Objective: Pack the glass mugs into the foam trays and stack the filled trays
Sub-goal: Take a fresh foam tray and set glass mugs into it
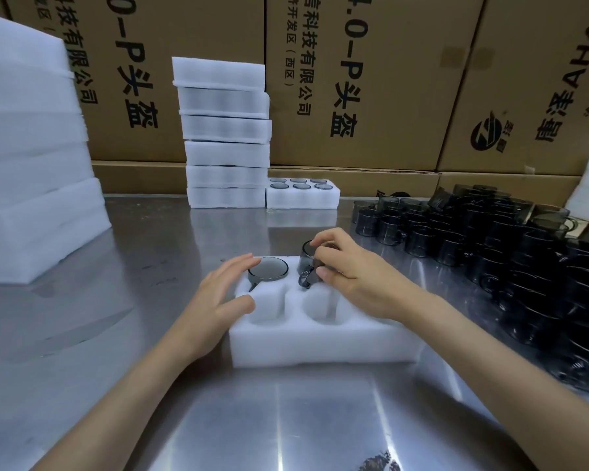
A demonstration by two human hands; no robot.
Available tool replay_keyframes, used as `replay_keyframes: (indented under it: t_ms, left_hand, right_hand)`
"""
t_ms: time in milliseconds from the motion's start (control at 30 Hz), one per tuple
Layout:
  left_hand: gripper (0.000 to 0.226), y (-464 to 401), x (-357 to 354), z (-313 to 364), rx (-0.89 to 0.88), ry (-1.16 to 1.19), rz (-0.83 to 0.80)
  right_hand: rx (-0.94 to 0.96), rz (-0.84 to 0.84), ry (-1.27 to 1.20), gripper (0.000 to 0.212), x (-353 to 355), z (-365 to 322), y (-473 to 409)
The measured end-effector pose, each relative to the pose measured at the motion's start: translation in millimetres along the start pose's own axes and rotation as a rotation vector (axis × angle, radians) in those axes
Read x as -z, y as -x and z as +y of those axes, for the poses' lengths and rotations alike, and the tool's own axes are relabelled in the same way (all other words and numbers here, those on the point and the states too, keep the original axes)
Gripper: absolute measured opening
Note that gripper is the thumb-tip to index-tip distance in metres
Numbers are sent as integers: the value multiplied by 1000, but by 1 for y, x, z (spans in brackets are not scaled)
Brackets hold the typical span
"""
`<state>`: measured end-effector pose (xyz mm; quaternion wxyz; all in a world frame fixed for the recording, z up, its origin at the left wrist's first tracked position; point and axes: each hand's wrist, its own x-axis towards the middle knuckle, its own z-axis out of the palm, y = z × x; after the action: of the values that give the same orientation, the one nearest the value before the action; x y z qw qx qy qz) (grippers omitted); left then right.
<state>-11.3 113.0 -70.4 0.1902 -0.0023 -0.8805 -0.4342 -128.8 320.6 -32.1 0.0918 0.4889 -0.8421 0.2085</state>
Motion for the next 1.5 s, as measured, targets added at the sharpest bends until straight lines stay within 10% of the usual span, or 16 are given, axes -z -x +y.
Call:
replay_keyframes:
  t_ms: [367,700,967,1267,1500]
  left_hand:
    - [69,-14,1,43,-134,-208,-137]
    - [74,-23,-5,44,-108,-423,-348]
    - [74,-23,-9,37,-103,-376,-324]
    - [66,-22,-15,2,110,383,122]
    - [80,-26,-17,-9,258,458,80]
  right_hand:
    - [-23,303,-49,32,10,-2,6]
    - [-96,-225,72,52,5,1,11]
    - [-130,-256,25,50,3,2,9]
    - [-380,565,-327,35,10,49,9]
    - [-787,488,-45,48,-11,128,22]
